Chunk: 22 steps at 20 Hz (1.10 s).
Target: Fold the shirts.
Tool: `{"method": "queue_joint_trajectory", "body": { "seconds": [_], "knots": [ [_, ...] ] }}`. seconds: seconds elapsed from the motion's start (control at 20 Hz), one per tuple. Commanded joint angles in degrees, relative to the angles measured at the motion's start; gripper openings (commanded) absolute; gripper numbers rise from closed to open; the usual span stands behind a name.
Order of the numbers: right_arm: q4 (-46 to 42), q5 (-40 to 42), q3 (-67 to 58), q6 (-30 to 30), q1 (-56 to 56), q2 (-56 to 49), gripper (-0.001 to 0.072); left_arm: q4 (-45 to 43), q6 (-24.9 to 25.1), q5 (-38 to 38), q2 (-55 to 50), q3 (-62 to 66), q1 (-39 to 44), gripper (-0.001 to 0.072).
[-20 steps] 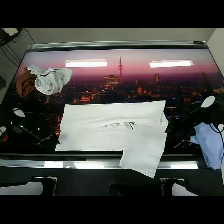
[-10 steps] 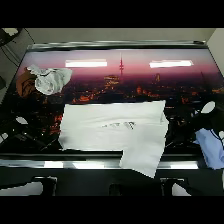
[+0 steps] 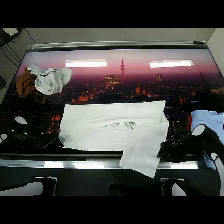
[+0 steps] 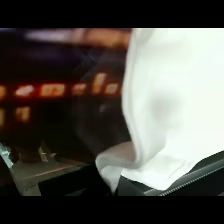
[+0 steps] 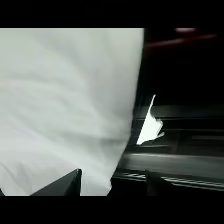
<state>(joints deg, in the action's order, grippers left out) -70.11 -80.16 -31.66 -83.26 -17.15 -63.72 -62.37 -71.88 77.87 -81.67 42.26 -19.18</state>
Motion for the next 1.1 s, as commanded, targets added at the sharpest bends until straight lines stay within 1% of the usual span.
{"method": "queue_joint_trajectory", "body": {
  "seconds": [0.0,0.05,0.15,0.2,0.25,0.3,0.4,0.5,0.6,0.7,0.85,0.95,1.05],
  "knots": [
    [3.7,4.3,4.8,1.3,0.0,0.5,0.0439,-0.2,0.2,-2.4,0.5,0.0,0.0,0.0031],
    [4.5,5.8,5.4,1.2,0.0,0.5,0.0433,-0.1,0.2,-2.4,0.5,0.0,0.0,0.0031],
    [6.0,7.1,6.4,0.9,0.0,0.5,0.0366,0.1,0.1,-2.2,0.5,0.0,0.0,0.0031],
    [5.9,7.8,6.9,0.3,0.0,0.5,0.0258,0.0,0.2,-1.8,0.5,0.0,0.0,0.0031],
    [5.5,8.6,7.1,-0.2,0.0,0.5,0.0058,0.0,0.7,-1.6,0.5,0.0,-0.1,0.0030],
    [5.8,9.5,7.0,-0.2,0.0,0.5,0.0046,0.0,1.3,-1.6,0.7,0.0,0.0,0.0029],
    [7.0,9.5,5.3,0.5,0.0,0.5,0.0046,0.1,2.4,-1.7,2.3,0.3,0.0,0.0029],
    [8.7,8.4,0.8,1.6,0.0,1.7,0.0045,0.1,2.9,-1.1,5.4,2.6,0.0,0.0028],
    [9.0,6.7,-6.5,1.1,0.0,2.6,0.0044,0.3,0.7,0.2,8.1,6.8,0.0,0.0028],
    [9.0,7.6,-14.8,-0.8,0.0,1.9,0.0042,1.0,-2.1,-0.2,8.0,12.2,0.1,0.0026],
    [8.8,10.4,-26.1,-2.1,2.7,-3.6,0.0042,2.5,-2.9,-1.2,4.5,21.1,2.2,0.0026],
    [7.9,15.5,-32.0,-3.8,5.3,-9.5,0.0043,2.5,-5.1,-2.7,-0.1,27.9,4.2,0.0028],
    [7.0,18.0,-36.5,-6.9,5.6,-15.6,0.0043,3.4,-8.4,-3.4,-6.1,35.2,5.1,0.0029]
  ]
}}
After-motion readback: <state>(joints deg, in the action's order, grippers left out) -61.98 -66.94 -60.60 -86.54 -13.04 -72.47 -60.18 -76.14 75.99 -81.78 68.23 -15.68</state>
